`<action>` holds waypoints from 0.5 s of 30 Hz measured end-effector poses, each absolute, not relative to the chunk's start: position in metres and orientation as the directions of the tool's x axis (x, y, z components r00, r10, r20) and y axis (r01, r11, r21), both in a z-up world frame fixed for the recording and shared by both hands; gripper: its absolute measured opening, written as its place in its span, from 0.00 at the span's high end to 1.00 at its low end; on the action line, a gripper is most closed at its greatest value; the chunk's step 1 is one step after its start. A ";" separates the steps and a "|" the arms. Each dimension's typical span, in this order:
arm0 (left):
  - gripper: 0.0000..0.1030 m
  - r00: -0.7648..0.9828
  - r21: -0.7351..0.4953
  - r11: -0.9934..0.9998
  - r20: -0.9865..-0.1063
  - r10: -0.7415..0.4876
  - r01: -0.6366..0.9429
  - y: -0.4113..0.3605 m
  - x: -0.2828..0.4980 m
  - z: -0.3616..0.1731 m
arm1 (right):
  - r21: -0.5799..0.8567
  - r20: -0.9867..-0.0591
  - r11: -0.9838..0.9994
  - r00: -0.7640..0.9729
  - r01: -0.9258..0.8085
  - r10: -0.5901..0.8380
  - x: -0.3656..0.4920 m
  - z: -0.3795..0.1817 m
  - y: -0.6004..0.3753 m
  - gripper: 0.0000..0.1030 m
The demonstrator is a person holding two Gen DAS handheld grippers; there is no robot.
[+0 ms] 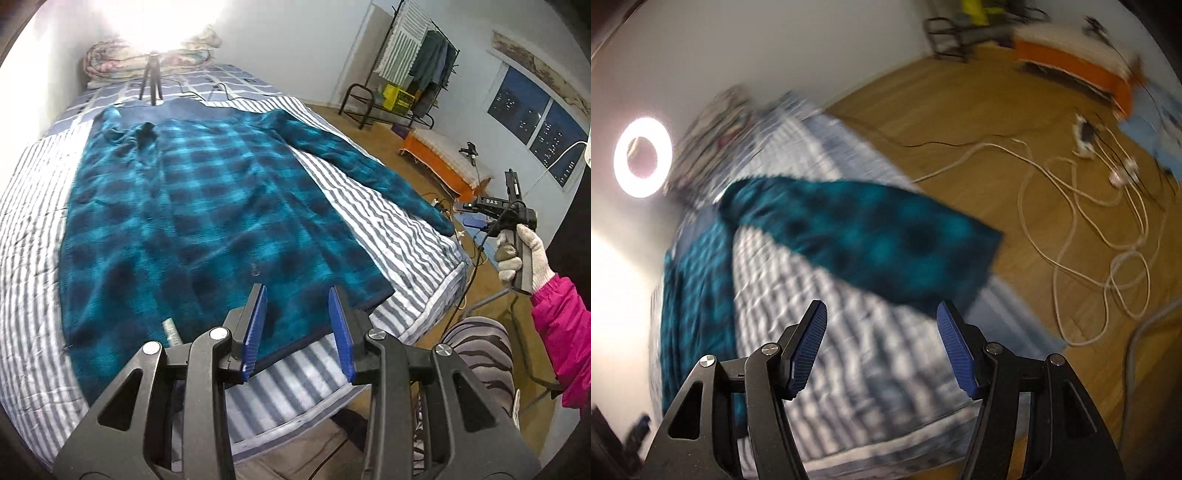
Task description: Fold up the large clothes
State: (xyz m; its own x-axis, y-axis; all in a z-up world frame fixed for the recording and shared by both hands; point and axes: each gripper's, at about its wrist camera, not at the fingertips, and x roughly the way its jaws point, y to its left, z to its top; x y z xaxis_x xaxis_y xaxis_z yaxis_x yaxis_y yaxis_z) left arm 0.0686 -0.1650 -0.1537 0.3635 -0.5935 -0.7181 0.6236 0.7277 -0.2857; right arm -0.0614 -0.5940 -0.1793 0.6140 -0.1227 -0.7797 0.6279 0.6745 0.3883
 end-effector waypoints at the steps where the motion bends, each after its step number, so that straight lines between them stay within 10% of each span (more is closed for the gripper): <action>1: 0.66 0.357 -0.293 0.724 -0.718 -0.598 0.624 -0.169 0.070 -0.155 | 0.387 -0.782 0.659 0.608 0.645 -0.136 -0.064 -0.182 -0.603 0.40; 15: 0.66 0.327 -0.283 0.713 -0.740 -0.588 0.642 -0.184 0.070 -0.161 | 0.531 -0.790 0.408 0.608 0.743 -0.077 -0.061 -0.244 -0.687 0.40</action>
State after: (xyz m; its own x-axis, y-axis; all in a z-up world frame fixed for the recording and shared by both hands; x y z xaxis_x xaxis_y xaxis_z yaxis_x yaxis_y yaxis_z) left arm 0.0704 -0.1840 -0.1608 0.3268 -0.5878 -0.7400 0.6417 0.7129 -0.2829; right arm -0.0609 -0.6870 -0.2441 0.6077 -0.0774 -0.7904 0.7427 0.4080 0.5310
